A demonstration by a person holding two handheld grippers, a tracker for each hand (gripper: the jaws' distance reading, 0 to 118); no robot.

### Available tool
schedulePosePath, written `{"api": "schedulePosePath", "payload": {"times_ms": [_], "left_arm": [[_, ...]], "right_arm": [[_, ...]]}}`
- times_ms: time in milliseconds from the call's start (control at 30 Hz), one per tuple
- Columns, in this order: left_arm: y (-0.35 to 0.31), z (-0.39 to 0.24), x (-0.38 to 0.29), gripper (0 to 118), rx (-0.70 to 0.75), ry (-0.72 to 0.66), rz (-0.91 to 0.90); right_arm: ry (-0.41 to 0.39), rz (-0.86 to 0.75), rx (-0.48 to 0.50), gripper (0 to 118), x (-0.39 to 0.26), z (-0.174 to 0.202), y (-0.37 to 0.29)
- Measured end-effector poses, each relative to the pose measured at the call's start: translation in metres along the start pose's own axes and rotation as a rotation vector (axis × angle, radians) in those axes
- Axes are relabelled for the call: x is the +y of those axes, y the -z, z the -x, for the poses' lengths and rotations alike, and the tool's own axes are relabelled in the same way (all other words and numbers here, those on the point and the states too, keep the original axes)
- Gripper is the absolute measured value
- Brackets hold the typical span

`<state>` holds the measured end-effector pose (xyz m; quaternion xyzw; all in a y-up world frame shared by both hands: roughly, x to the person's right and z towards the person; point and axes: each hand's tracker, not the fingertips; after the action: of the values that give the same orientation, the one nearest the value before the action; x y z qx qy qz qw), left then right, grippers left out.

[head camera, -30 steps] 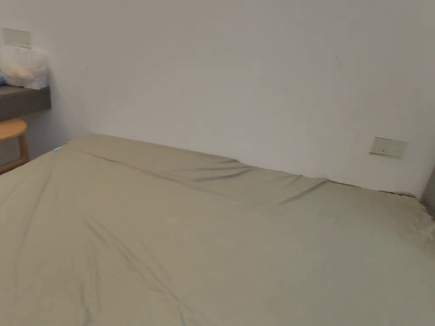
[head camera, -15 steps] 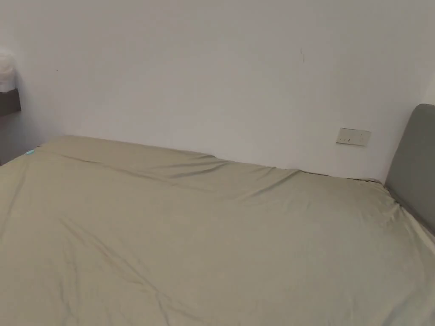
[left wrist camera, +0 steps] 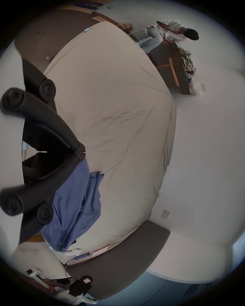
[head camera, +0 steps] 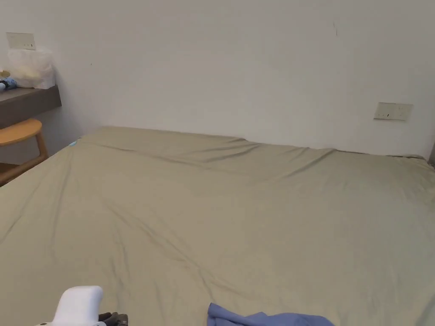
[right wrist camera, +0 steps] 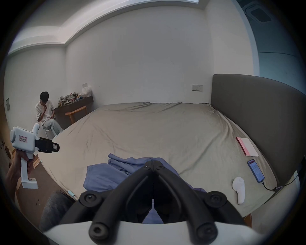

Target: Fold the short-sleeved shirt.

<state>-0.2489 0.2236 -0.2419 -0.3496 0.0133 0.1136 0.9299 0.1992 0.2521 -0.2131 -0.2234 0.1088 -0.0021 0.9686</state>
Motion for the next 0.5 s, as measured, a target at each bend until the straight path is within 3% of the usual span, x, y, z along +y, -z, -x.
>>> {"api": "schedulePosePath", "payload": {"times_ms": [67,167,200,300,333,367,400,500], "left_arm": [[0.012,-0.006,0.000,2,-0.023,-0.038,-0.011],[0.050,-0.007,0.005,7,0.026,0.013,0.037],[0.066,-0.009,0.006,21,0.027,0.018,0.047],[0.126,-0.009,0.000,47,-0.008,0.010,0.147],[0.150,-0.009,-0.008,85,-0.022,0.003,0.201],[0.167,-0.010,-0.016,105,0.005,0.005,0.230],[0.186,-0.011,-0.027,110,0.019,-0.008,0.253],[0.230,-0.021,-0.051,109,0.049,0.004,0.392]], "right_arm": [[-0.016,0.000,0.004,8,0.002,0.006,0.005],[-0.021,0.001,0.020,8,0.007,0.010,0.009],[-0.023,0.000,0.023,8,0.008,0.010,0.009],[-0.037,-0.007,0.029,8,0.010,0.008,0.007],[-0.043,-0.007,0.026,8,0.010,0.006,0.006],[-0.047,-0.006,0.019,8,0.010,0.003,0.006],[-0.050,0.000,0.006,8,0.010,0.000,0.004],[-0.055,0.003,-0.019,8,0.009,-0.012,0.000]]}}
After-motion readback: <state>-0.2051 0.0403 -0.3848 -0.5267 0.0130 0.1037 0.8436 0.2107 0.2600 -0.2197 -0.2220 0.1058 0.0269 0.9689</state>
